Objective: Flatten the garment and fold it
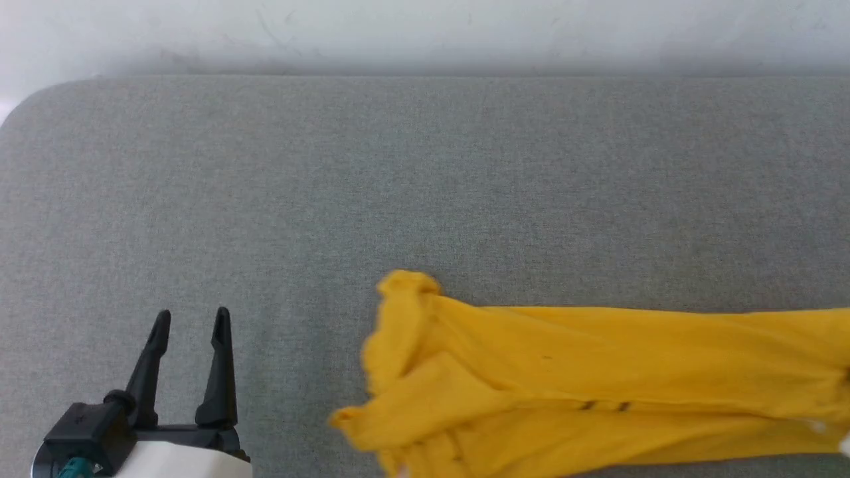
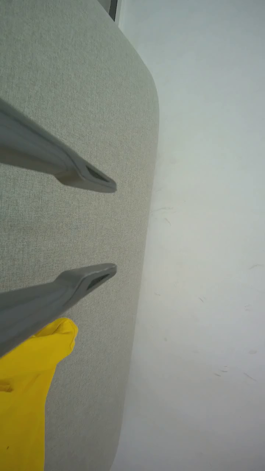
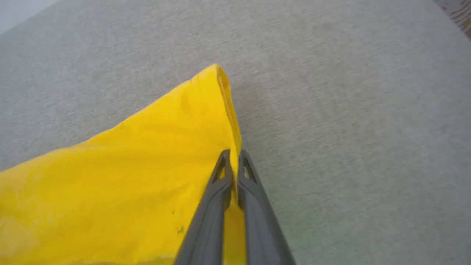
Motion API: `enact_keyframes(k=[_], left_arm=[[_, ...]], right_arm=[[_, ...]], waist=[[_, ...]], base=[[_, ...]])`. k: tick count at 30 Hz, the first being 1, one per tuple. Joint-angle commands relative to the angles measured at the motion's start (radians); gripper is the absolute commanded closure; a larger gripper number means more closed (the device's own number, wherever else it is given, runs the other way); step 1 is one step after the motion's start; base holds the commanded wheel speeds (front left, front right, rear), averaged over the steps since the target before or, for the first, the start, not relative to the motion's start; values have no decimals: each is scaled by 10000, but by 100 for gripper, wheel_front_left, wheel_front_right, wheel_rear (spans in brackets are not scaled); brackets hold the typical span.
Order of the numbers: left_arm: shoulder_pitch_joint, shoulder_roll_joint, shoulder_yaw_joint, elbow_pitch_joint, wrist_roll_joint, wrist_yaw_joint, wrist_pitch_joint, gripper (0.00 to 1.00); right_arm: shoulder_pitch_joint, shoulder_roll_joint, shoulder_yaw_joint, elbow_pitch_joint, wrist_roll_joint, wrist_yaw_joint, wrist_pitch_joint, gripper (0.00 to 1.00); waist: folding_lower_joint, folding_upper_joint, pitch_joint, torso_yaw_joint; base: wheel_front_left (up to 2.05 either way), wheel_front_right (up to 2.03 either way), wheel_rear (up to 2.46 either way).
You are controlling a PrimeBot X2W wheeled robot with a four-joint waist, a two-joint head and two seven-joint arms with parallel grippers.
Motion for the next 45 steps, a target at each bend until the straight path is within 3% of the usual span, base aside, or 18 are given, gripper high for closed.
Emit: enact_keyframes(k=[1,5,9,20,30,39,45], left_arm=[[-101,-38,-53,93,20,-95,-37,0],[-74,-34,-105,247,-7,-150,-30,0],[-39,-18,-160,354,-48,-197,0,0],[-110,-126,-247,485,-243,-326,4,0],[-335,-169,-325,559,-334,-468,25,0],[-562,-359,-353,680,-364,-494,8,0],[-693,-595,-439,874,-363,-604,-14,0]], right_arm=[[-190,-256,-504,112,-234,-21,-140,100],[-424,-351,-1441,464,-347,-21,-173,100],[-321,-245,-1266,305,-223,-21,178,100],[398,255,2087,-1753,1926,-21,2119,100],[147,278,4733,-2568,2809,-21,2507,100],[-796,280,7046,-2911,2604,-21,3088,100],[-1562,280,8149,-2181,1679,-21,3365,100]], waist=[[-1,0,-63,-21],[-1,0,-156,-39],[-1,0,-251,-46],[-1,0,-314,-68],[-1,0,-181,305],[-1,0,7,648],[-1,0,103,759]], base=[[0,0,0],[0,0,0],[0,0,0],[0,0,0],[0,0,0],[0,0,0],[0,0,0]])
